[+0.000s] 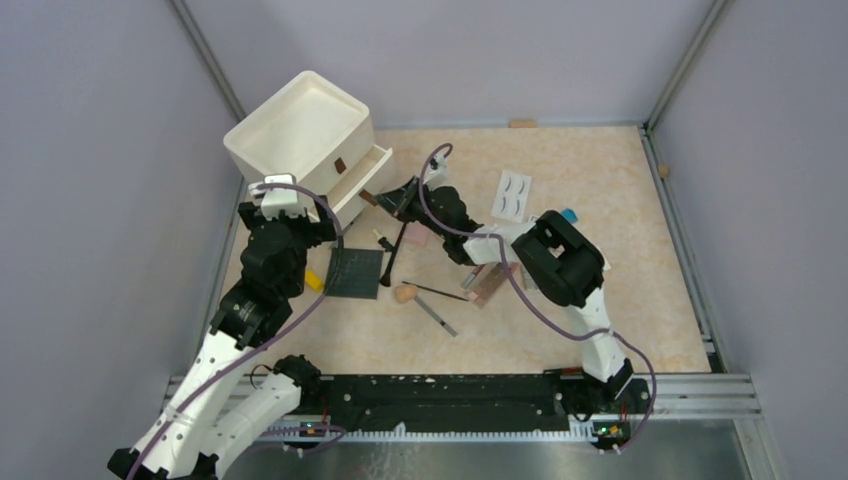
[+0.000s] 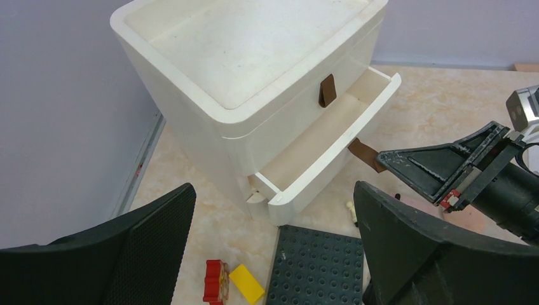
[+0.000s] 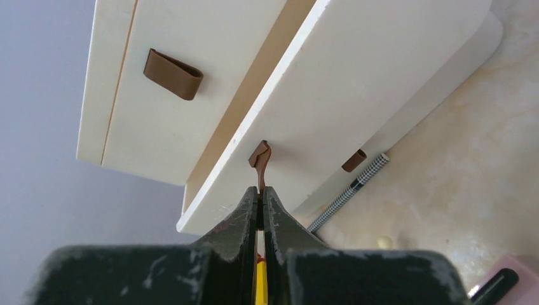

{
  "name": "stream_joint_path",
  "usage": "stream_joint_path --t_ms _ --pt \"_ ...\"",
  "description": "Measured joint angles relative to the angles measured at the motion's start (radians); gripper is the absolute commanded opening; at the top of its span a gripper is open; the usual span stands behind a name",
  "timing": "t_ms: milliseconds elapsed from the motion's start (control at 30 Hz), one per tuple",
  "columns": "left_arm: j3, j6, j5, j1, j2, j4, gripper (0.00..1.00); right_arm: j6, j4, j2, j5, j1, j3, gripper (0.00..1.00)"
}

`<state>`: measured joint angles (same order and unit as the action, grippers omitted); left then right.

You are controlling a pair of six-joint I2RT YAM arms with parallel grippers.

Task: Organize the makeup
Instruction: Open the drawer in the storage box.

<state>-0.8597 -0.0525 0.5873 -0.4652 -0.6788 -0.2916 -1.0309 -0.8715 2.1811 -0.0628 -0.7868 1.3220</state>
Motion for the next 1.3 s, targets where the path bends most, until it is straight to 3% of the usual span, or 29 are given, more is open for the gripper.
stream_joint_path --t_ms 1300 --pt "0.001 0.002 -0.014 0.006 -0.022 0.000 0.99 0.101 0.014 -0.270 0.117 0.000 -0.315 0.00"
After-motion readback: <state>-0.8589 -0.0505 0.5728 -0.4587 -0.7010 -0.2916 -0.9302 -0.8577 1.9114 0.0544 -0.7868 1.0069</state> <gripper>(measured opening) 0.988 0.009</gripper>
